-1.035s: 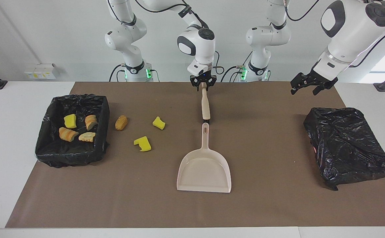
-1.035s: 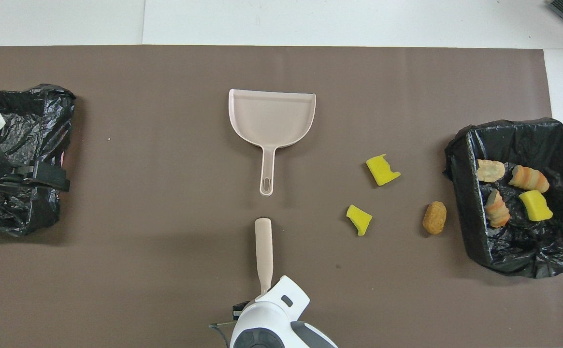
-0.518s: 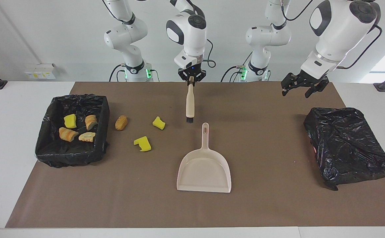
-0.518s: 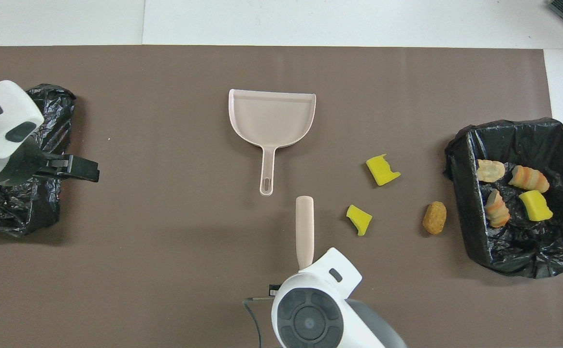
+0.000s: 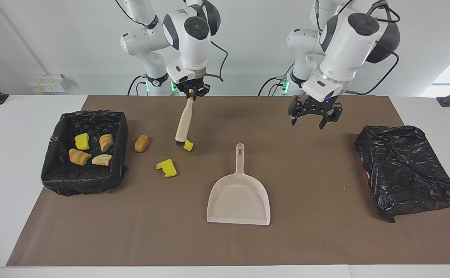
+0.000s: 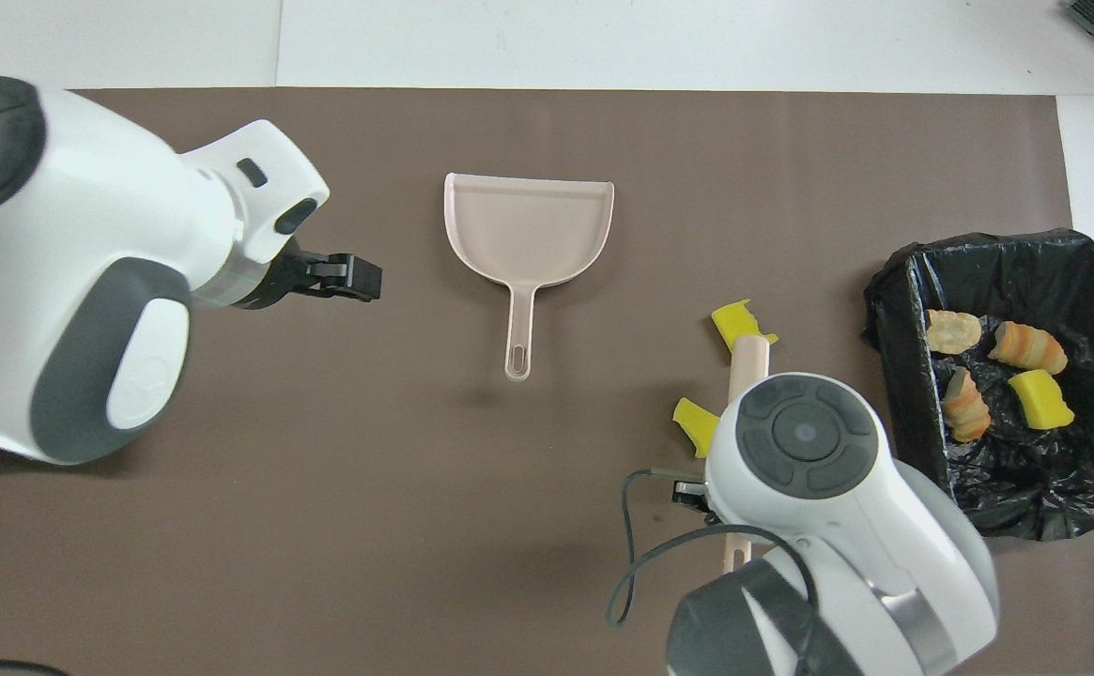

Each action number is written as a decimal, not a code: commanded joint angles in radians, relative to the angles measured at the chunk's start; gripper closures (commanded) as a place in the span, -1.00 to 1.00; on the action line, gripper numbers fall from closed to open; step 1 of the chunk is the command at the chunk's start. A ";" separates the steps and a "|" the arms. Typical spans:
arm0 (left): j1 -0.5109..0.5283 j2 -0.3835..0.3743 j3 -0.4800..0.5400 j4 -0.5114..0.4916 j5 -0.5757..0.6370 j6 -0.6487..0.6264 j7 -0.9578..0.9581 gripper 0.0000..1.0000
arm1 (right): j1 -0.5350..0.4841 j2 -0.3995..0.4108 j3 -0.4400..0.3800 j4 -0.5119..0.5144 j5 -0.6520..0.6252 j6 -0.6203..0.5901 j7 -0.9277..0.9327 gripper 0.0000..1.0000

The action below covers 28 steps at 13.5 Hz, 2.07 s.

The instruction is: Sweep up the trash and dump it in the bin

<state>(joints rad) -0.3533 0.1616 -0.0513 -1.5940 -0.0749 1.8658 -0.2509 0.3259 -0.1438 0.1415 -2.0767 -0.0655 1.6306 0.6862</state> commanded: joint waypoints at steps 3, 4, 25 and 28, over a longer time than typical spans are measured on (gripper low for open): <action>-0.151 0.217 0.018 0.118 0.027 0.101 -0.143 -1.00 | -0.141 -0.069 0.012 -0.127 -0.132 -0.009 -0.128 1.00; -0.153 0.220 0.018 0.114 0.018 0.105 -0.165 -1.00 | -0.171 -0.106 0.012 -0.187 -0.132 0.021 -0.146 1.00; -0.254 0.299 0.019 0.028 0.090 0.159 -0.228 1.00 | -0.180 -0.070 0.023 -0.220 0.029 0.159 -0.363 1.00; -0.224 0.202 0.025 0.017 0.107 0.031 -0.068 1.00 | -0.186 -0.059 0.018 -0.143 -0.098 0.092 -0.369 1.00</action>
<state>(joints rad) -0.6045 0.4582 -0.0290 -1.5525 0.0101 1.9883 -0.4195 0.1572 -0.2257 0.1616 -2.2696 -0.0982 1.7563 0.3172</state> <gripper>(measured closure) 0.687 0.744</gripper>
